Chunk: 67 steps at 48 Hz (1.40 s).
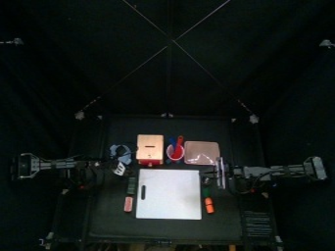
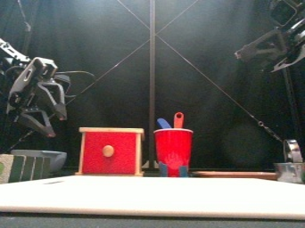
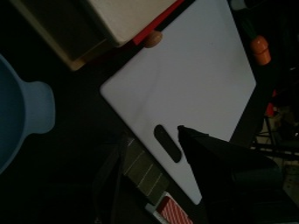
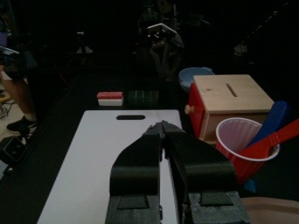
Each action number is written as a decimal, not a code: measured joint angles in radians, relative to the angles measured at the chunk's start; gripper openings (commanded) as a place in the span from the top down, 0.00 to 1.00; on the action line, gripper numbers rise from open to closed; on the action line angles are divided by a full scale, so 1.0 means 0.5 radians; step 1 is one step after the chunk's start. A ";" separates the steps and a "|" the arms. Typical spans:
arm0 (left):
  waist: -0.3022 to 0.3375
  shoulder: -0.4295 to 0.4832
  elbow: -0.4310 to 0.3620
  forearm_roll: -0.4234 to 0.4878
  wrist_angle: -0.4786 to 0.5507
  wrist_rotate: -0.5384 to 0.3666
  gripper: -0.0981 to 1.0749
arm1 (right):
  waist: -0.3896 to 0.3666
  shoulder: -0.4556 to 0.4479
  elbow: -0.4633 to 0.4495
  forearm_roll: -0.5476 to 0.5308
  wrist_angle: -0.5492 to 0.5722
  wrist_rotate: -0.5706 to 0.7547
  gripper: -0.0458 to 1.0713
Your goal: Grab sushi roll
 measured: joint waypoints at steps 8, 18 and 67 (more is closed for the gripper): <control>0.037 0.003 0.025 0.031 0.077 -0.083 0.18 | 0.000 0.000 0.000 0.000 0.000 -0.003 0.95; 0.046 0.003 0.040 0.120 0.199 -0.264 0.18 | -0.006 0.003 0.000 0.000 0.000 -0.003 0.95; -0.540 0.319 -0.236 1.390 0.408 -2.154 0.17 | -0.025 0.025 0.003 0.000 0.000 -0.003 0.95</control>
